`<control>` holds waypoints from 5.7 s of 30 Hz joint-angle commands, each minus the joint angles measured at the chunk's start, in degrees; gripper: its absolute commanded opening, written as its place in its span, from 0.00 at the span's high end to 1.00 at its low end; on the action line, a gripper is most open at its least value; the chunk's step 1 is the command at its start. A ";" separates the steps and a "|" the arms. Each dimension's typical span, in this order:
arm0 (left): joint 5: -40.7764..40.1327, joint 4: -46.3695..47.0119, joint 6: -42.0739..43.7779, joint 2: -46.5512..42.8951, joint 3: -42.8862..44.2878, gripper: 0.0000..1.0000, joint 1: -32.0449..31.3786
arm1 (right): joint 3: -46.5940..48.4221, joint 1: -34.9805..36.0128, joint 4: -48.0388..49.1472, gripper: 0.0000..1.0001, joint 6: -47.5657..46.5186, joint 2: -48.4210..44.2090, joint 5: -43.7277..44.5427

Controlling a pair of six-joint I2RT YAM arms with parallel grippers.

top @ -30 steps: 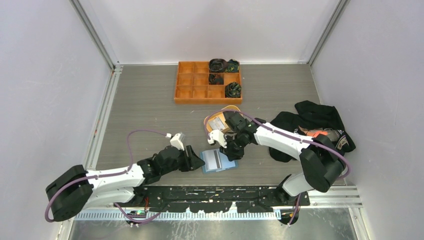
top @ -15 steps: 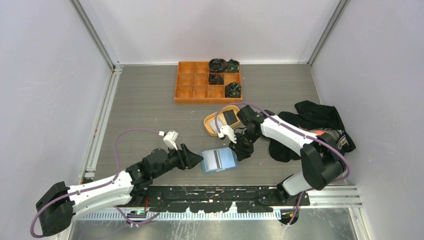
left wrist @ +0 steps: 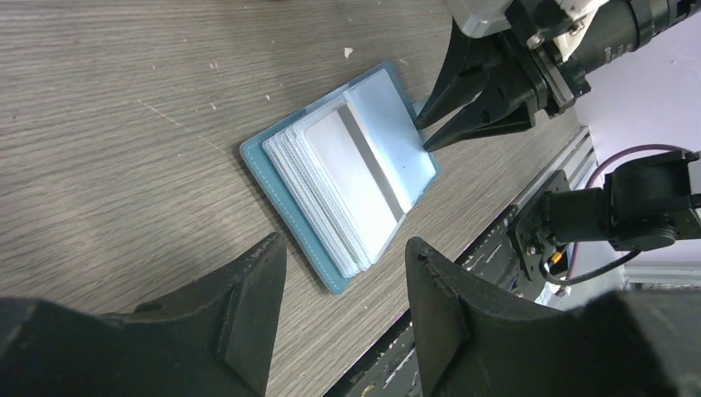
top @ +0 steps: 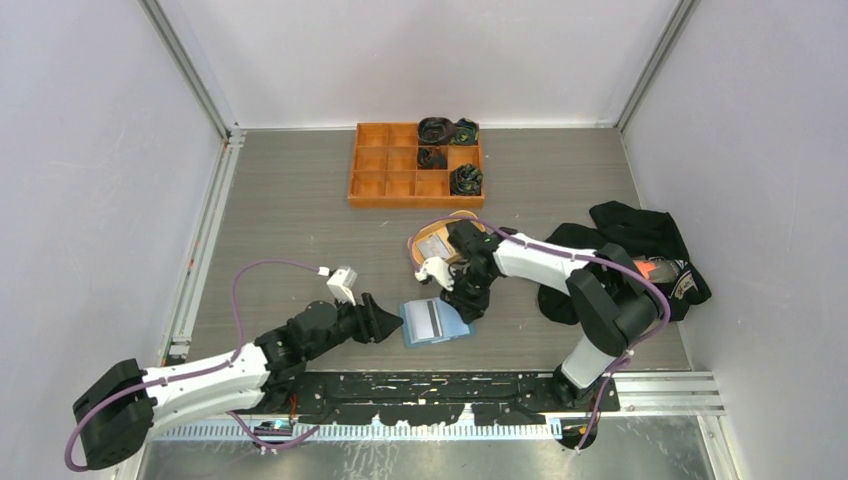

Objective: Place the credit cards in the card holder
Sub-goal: Close the card holder at the center of the board.

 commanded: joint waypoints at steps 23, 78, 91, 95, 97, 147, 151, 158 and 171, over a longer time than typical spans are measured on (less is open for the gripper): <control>1.67 8.94 -4.99 11.23 1.44 0.33 0.27 | 9.69 2.68 -2.26 0.60 8.15 -6.76 -7.97; 1.65 -2.82 -14.06 23.82 9.14 0.39 0.29 | 4.24 -5.97 5.53 0.52 43.94 6.62 -8.35; 1.47 -3.63 -14.13 23.23 9.34 0.41 0.22 | 3.64 -6.41 5.30 0.53 44.37 4.80 -6.19; 2.09 -2.35 -14.44 24.00 9.29 0.41 0.22 | 5.05 -6.41 3.81 0.54 44.92 8.92 -17.00; 2.39 -1.55 -14.64 24.49 9.20 0.41 0.27 | 5.51 -6.40 3.79 0.55 44.71 9.02 -20.72; 0.10 -1.82 -16.20 16.84 6.66 0.26 0.22 | 11.44 2.30 -2.69 0.64 26.33 10.65 6.31; 1.70 2.86 -17.00 23.54 7.93 0.26 0.27 | 11.44 2.27 -2.71 0.64 26.39 10.70 6.00; 5.06 14.35 -18.83 35.17 9.18 0.29 0.24 | 11.42 2.24 -3.04 0.64 26.39 10.79 5.40; 8.67 24.76 -15.88 38.12 13.22 0.42 -1.09 | 11.70 1.94 -3.23 0.64 26.74 10.00 4.20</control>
